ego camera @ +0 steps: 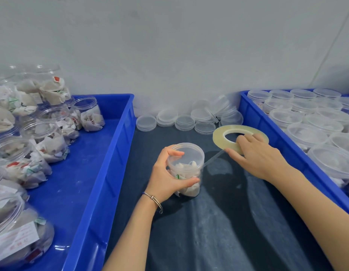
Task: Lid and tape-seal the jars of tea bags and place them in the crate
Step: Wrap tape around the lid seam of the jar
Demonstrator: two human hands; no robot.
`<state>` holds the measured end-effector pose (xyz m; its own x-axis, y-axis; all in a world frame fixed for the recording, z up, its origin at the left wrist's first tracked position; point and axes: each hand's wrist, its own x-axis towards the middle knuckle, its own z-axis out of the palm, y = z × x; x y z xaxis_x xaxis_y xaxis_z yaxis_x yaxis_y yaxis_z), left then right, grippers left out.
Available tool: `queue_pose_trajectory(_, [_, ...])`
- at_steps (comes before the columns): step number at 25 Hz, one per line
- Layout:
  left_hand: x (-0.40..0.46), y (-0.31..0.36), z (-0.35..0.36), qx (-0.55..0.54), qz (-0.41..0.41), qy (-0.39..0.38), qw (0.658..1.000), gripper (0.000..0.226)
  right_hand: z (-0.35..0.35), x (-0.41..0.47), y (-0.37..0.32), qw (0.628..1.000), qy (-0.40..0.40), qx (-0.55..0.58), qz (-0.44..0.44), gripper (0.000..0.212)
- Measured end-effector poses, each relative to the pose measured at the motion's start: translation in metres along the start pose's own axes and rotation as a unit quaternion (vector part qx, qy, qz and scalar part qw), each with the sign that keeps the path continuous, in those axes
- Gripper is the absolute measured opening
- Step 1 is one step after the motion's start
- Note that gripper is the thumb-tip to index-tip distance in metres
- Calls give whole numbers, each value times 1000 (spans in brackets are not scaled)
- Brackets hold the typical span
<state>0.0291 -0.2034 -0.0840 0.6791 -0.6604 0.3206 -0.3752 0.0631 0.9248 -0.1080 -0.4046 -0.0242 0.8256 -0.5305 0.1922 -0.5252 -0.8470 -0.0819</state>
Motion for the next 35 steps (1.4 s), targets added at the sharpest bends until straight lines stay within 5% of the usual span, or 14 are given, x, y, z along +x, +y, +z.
queue_pose_trajectory(12, [6,-1,-12,-10,-23,-63,998,70,19,39,-53,998,-8,14,-56,38])
queue_pose_trajectory(17, [18,17,-31,121,-75,-159,977,96,15,30,-57,996,-46,61,-53,40])
queue_pose_trajectory(24, [4,47,-15,242,-131,-124,953,114,-5,12,-60,991,-106,46,-68,20])
queue_pose_trajectory(26, [2,51,11,298,-160,-59,939,117,-11,6,-58,986,-131,29,-94,22])
queue_pose_trajectory(29, [2,54,19,381,-111,15,918,95,-26,-3,-41,978,-127,-58,-152,38])
queue_pose_trajectory(32, [10,53,-3,332,-65,-94,936,78,-41,-10,-22,968,-97,-144,-180,58])
queue_pose_trajectory(35, [10,59,-19,310,-58,-206,926,82,-41,-15,-12,968,-74,-152,-185,57])
